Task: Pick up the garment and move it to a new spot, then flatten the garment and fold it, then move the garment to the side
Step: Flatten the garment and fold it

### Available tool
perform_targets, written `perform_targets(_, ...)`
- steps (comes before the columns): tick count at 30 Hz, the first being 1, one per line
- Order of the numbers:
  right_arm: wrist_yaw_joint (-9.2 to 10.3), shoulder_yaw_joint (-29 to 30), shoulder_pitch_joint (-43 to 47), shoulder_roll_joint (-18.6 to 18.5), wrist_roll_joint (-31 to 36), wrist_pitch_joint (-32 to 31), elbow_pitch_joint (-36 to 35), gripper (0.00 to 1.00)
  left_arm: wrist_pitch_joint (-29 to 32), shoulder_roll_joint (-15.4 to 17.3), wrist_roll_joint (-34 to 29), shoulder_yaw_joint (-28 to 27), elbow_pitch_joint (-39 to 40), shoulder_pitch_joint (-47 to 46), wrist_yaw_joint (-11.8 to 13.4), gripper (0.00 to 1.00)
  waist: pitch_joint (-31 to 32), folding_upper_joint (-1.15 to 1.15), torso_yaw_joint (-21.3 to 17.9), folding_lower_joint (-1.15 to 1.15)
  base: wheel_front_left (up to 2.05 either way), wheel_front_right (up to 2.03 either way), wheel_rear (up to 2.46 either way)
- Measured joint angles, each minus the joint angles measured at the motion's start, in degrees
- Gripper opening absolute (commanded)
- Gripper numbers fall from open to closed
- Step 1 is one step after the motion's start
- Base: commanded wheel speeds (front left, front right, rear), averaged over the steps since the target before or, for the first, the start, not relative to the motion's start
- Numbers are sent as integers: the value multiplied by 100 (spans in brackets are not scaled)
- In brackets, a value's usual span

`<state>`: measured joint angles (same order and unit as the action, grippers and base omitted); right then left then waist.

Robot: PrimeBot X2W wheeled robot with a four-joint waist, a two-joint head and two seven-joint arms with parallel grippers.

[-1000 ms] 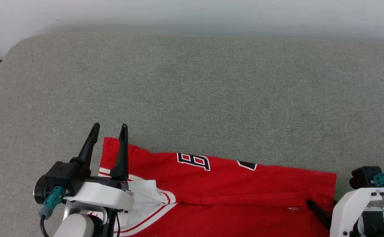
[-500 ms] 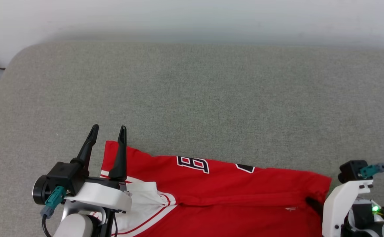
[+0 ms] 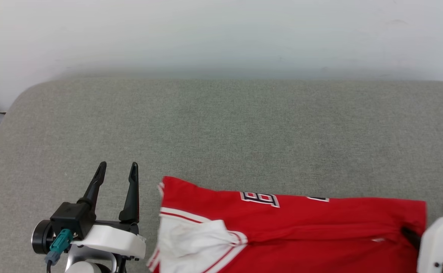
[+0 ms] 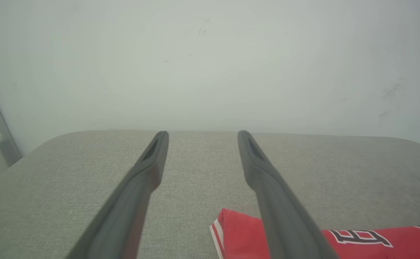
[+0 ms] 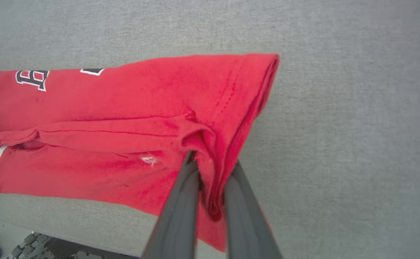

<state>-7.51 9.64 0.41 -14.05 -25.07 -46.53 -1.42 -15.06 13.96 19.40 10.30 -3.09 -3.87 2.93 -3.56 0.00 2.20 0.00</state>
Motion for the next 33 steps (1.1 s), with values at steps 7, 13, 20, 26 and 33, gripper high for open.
perform_targets(7,1,616,66,82,59,-191,-114,0,-1,16,-7,1,22,75,24,100,39,0,-67,0,0,0,0)
perform_targets(13,1,764,-120,779,-851,-890,-190,0,1,38,1,18,30,77,33,100,53,0,-33,0,0,0,0)
perform_targets(20,2,751,-270,1096,-3002,-1659,124,0,18,45,30,57,-1,60,24,100,46,0,111,0,0,0,0)
perform_targets(26,2,-137,-411,1109,-4329,-1303,716,0,18,-3,60,89,-62,4,24,100,12,0,259,0,0,0,0)
perform_targets(33,2,-1504,-764,1110,-5014,-522,1150,0,16,-33,63,138,-81,-100,8,100,-106,0,367,0,0,0,0)
